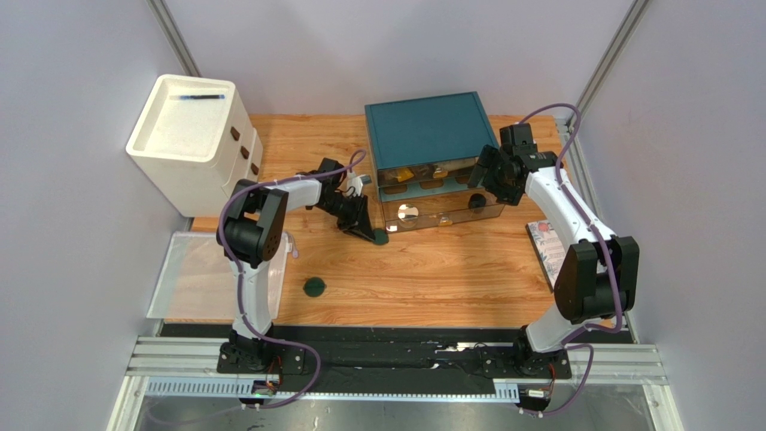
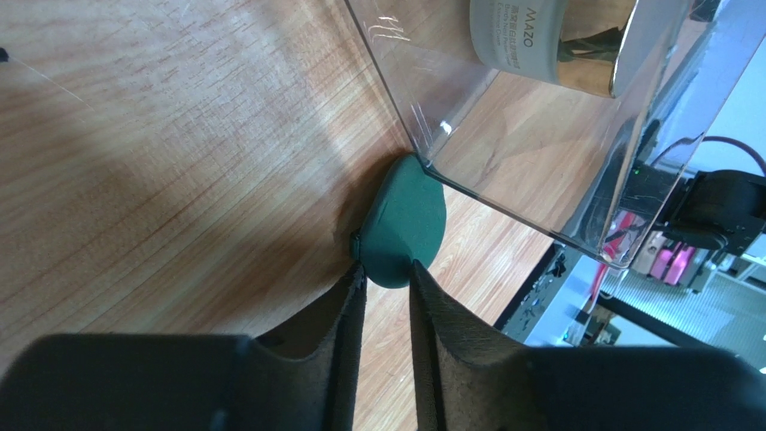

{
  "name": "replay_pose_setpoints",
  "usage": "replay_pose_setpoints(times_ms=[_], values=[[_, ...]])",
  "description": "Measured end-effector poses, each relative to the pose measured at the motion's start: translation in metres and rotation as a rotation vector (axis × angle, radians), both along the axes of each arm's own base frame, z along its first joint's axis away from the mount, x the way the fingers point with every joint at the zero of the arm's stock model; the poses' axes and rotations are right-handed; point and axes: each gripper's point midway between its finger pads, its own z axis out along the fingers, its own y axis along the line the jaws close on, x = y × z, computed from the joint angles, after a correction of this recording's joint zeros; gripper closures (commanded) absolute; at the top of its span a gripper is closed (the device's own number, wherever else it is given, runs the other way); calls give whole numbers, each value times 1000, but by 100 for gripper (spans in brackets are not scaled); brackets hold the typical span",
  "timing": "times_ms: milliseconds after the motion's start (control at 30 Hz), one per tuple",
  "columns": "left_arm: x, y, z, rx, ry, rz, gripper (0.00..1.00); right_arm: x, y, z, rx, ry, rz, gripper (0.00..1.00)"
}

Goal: Organize the makeup

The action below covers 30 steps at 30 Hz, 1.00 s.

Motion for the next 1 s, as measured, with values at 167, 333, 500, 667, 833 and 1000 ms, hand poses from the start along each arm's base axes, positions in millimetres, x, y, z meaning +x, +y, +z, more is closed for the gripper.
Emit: replay_pose_setpoints(times_ms=[167, 333, 500, 667, 833, 1000], values=[[0, 1, -4, 9, 6, 2, 82, -2, -1, 0, 3, -5, -6, 20], [-1, 2, -5, 16, 2, 0, 85, -5, -2, 0, 3, -7, -7, 20], [-5, 9, 0, 52, -27, -1, 87, -6, -2, 3, 6, -15, -10, 20], [-2, 14, 25, 65, -100, 2, 88, -6, -2, 3, 7, -16, -10, 21], [2, 14, 59, 42, -186, 7, 88, -5, -2, 3, 7, -17, -10, 21], [11, 8, 95, -6, -263, 5, 88, -5, -2, 4, 8, -19, -10, 21]])
